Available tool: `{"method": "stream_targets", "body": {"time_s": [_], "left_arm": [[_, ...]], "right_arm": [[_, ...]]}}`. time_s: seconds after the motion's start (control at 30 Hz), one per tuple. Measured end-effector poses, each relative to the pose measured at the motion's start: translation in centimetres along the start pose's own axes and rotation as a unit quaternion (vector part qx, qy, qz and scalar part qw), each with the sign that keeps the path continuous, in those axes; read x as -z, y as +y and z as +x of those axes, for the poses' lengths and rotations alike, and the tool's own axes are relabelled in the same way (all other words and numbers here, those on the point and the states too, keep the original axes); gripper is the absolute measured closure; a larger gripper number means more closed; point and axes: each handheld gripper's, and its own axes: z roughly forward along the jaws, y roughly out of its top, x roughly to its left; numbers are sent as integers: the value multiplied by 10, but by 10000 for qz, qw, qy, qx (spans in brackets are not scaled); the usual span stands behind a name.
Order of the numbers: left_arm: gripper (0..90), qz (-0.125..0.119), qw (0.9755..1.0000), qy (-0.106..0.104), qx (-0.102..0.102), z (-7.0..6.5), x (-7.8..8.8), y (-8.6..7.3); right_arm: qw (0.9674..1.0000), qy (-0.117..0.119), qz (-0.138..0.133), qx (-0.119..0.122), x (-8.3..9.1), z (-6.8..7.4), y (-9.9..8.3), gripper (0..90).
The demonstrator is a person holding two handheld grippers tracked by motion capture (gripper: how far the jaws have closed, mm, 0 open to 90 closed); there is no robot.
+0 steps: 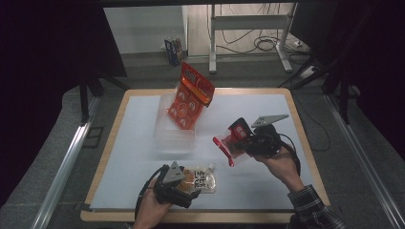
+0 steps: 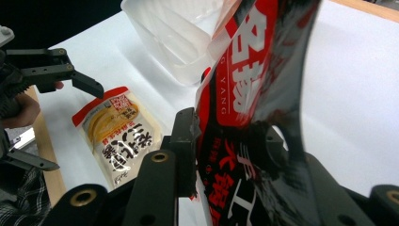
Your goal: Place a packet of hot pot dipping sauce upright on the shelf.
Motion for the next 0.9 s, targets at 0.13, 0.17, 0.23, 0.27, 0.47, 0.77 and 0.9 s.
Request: {"method": "stream_targets", "body": {"time_s": [0.13, 0.17, 0.23, 0.27, 0.47, 0.77, 0.9], "left_arm": [[24, -17, 10000, 44, 73, 2, 6, -5], [24, -39, 9999, 50, 108, 2, 7, -6], [25, -38, 9999, 74, 130, 3, 9, -8], [25, -26, 9999, 87, 129, 3, 10, -9], [19, 13, 9996, 245, 113, 5, 17, -16], [0, -39, 9983, 509, 272, 8, 29, -24], [0, -54, 9978, 564, 356, 9, 33, -27]], "right_arm": [[10000, 16, 4, 51, -3, -1, 6, 674], [10000, 16, 14, 64, -4, -1, 8, 674], [10000, 17, 24, 82, -6, -2, 11, 674], [9999, 28, 25, 93, -7, -2, 13, 674], [9998, 84, 106, 176, -14, -4, 22, 674], [9996, 78, 128, 259, -22, -8, 35, 674], [9994, 89, 130, 320, -26, -9, 43, 674]]}}
